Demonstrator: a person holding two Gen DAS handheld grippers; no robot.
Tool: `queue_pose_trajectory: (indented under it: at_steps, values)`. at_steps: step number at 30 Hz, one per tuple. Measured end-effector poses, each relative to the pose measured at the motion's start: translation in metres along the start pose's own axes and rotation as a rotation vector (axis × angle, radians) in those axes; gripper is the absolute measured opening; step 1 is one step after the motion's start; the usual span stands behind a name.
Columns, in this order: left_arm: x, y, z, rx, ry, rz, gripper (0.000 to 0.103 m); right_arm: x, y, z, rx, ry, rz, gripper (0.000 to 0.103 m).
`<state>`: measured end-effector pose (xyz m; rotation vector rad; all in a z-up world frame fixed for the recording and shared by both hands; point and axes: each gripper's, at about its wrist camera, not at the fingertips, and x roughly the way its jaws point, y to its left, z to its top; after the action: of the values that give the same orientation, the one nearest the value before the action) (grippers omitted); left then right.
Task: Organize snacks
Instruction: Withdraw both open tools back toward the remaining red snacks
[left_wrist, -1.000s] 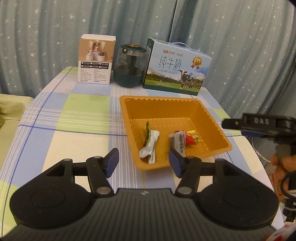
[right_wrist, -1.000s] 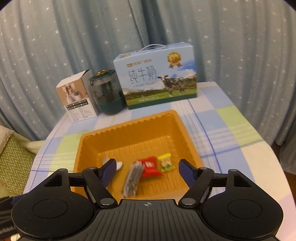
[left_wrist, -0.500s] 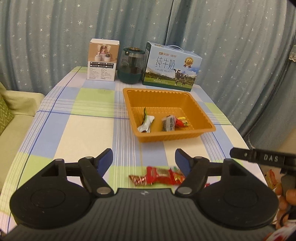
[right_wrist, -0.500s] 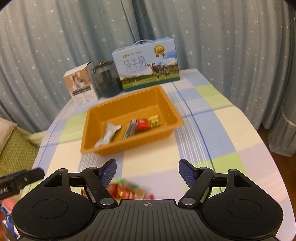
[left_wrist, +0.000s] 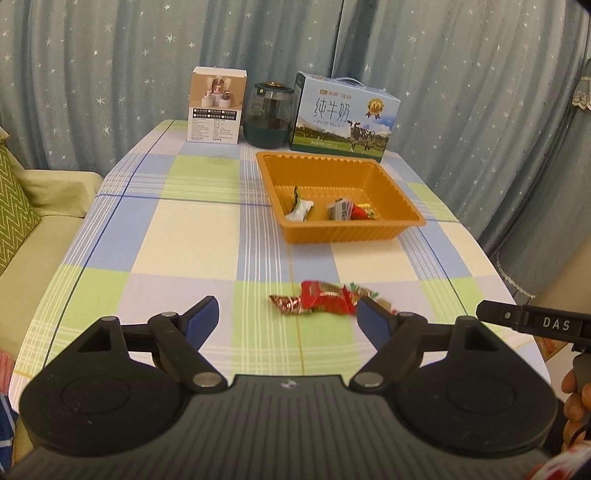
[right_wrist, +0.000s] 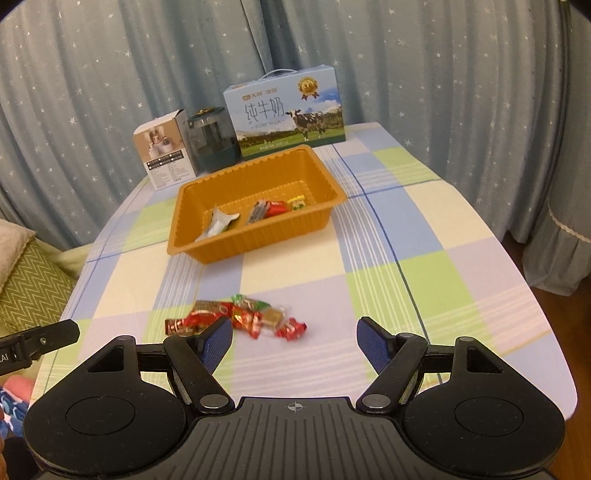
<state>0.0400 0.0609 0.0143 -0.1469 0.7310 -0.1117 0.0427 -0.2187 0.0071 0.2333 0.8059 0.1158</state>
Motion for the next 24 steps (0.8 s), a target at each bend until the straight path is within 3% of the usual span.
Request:
queue_pose_trajectory:
  at_steps: [24]
  values:
    - [0.024,-0.006,-0.010,0.054,0.060,-0.024,0.081,0.017,-0.010,-0.017,-0.019,0.037,-0.004,0.074]
